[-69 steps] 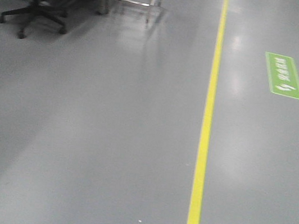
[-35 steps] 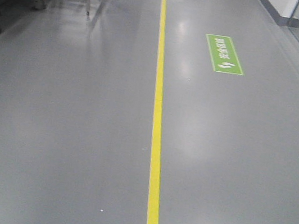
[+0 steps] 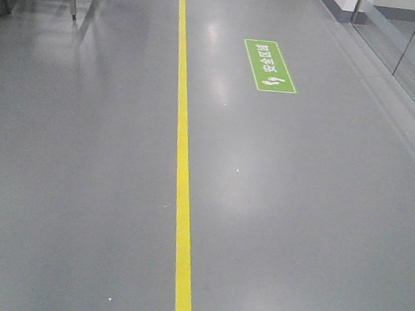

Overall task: Move and align brake pads A on conveyor
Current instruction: 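Drive along the yellow floor line down the corridor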

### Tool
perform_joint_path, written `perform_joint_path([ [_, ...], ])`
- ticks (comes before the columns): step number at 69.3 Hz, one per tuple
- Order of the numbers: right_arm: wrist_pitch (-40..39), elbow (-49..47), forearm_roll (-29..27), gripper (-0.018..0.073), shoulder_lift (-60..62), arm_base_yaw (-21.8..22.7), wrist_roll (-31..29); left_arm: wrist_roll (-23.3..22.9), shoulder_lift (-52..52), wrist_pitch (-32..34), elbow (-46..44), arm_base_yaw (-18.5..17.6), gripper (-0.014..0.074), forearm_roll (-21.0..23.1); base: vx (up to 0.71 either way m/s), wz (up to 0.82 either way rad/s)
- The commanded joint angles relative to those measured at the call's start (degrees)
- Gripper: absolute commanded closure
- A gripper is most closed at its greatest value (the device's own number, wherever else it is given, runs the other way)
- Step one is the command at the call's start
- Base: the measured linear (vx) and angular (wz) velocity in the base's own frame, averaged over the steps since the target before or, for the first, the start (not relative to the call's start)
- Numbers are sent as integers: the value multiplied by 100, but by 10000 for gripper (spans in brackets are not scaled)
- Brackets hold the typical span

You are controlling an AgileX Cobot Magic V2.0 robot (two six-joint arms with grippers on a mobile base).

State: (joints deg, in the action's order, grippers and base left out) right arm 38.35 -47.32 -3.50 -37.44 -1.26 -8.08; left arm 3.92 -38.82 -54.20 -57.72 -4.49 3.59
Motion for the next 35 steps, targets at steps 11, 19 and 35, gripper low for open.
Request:
perform_joint_path([
  [11,-398,-152,17,1,-27,23,-56,-2,-25,355,-112,-35,56,44,6,-13],
  [19,-391,-152,17,1,-27,23,-56,-2,-25,355,-112,-35,56,44,10,-12],
  [35,-391,-152,17,1,-27,23,-56,-2,-25,355,-112,-35,56,44,19,-11],
])
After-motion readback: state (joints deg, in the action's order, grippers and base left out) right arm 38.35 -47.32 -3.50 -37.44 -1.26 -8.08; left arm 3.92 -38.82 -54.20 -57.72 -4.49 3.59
